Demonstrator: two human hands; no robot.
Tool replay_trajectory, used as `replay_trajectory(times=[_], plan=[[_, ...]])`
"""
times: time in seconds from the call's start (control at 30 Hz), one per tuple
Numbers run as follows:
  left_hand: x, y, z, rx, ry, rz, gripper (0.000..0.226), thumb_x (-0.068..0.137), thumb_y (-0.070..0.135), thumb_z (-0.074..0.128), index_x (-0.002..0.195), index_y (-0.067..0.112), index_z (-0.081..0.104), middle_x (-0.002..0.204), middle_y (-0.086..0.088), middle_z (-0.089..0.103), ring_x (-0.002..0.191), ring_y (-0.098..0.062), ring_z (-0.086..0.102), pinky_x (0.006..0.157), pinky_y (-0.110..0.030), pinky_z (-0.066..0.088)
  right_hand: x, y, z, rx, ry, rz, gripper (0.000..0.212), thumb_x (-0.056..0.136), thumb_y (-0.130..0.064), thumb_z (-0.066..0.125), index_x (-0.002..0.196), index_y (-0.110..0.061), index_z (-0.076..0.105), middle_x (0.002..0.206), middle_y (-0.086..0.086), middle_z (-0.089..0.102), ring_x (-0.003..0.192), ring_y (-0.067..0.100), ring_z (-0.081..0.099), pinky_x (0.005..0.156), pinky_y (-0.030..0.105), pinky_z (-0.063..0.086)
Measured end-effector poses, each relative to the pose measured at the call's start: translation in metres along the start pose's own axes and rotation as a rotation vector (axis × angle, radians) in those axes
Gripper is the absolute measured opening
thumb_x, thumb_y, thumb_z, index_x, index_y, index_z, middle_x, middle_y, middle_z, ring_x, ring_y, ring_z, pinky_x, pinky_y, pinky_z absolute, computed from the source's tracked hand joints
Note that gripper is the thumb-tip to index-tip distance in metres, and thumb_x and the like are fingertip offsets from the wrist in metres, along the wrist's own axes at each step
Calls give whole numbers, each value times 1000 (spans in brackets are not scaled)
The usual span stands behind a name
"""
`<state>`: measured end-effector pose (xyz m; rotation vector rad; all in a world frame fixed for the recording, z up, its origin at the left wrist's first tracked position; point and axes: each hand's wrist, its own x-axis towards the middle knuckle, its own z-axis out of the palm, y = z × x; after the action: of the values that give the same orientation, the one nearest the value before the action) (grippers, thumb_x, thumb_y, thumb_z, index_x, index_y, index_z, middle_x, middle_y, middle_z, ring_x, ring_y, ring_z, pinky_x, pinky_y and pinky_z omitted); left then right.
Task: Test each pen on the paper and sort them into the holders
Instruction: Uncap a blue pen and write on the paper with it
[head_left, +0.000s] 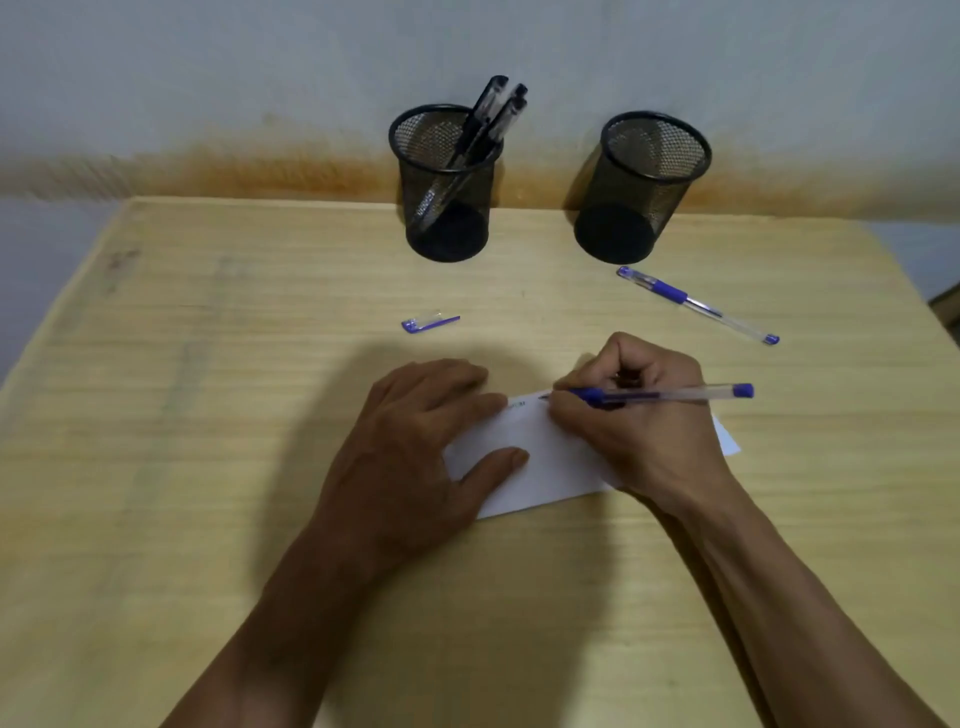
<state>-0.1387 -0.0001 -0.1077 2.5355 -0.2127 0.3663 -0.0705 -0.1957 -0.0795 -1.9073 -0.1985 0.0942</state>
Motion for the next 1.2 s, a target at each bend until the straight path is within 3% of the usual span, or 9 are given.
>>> replay_trajectory(times=[0.1, 0.23, 0.43, 0.5, 0.7, 0.77, 0.93, 1.07, 1.2], plan=[[-1, 0, 0, 12, 3, 12, 45, 82, 52, 68, 115, 22, 71, 128, 1, 64, 123, -18, 56, 105, -42, 41, 0, -2, -1, 11, -29, -34, 24, 70, 5, 81, 69, -14, 67, 75, 6, 75, 74, 24, 72, 68, 51, 60], [0, 1, -4, 21, 11, 22, 45, 82, 50, 69, 116, 21, 71, 128, 0, 64, 124, -18, 56, 105, -43, 40, 3, 1, 4, -44, 22, -126, 19, 70, 0, 80, 66, -10, 65, 63, 7, 69, 62, 29, 66, 57, 49, 56], [2, 6, -11, 32, 2, 20, 48, 84, 53, 63, 117, 19, 71, 129, -2, 64, 125, -19, 55, 105, -45, 41, 3, 4, 4, -142, 54, -234, 23, 70, 2, 82, 62, -1, 61, 57, 8, 62, 59, 22, 57, 48, 19, 43], [2, 6, -12, 36, -4, 23, 50, 84, 54, 62, 118, 19, 71, 130, -2, 63, 125, -19, 55, 106, -46, 41, 3, 4, 4, -144, 61, -244, 23, 70, 2, 82, 62, -1, 61, 58, 6, 62, 59, 22, 57, 48, 15, 41], [1, 2, -9, 24, -10, -1, 50, 84, 54, 61, 118, 19, 71, 130, -2, 63, 125, -18, 54, 107, -44, 40, 7, 6, 9, -164, 29, -244, 21, 68, -11, 78, 61, -3, 60, 57, 8, 61, 56, 22, 55, 49, 32, 44], [0, 1, -7, 21, -15, -3, 50, 84, 54, 61, 118, 19, 71, 130, -2, 63, 125, -18, 54, 107, -45, 40, 7, 7, 9, -159, 23, -245, 21, 67, -13, 76, 60, -2, 59, 56, 9, 60, 55, 22, 54, 49, 32, 44], [-1, 1, -5, 20, -17, -8, 49, 83, 54, 62, 117, 19, 71, 130, -2, 64, 125, -19, 55, 106, -45, 41, 5, 10, 9, -136, 24, -226, 23, 69, -2, 79, 60, 1, 58, 55, 10, 59, 56, 24, 53, 48, 24, 42], [-1, 1, -2, 12, -27, -9, 49, 84, 54, 61, 118, 19, 71, 130, -1, 63, 126, -18, 54, 107, -45, 40, 4, 11, 7, -62, 33, -159, 22, 71, 6, 77, 61, 2, 58, 57, 11, 60, 56, 28, 56, 52, 37, 48], [-1, 1, -1, 7, -23, -7, 48, 83, 53, 63, 117, 19, 71, 130, -1, 64, 125, -18, 55, 106, -46, 40, 3, 9, 7, -72, 28, -174, 23, 71, 9, 77, 60, 4, 56, 56, 13, 58, 55, 29, 53, 52, 38, 44]])
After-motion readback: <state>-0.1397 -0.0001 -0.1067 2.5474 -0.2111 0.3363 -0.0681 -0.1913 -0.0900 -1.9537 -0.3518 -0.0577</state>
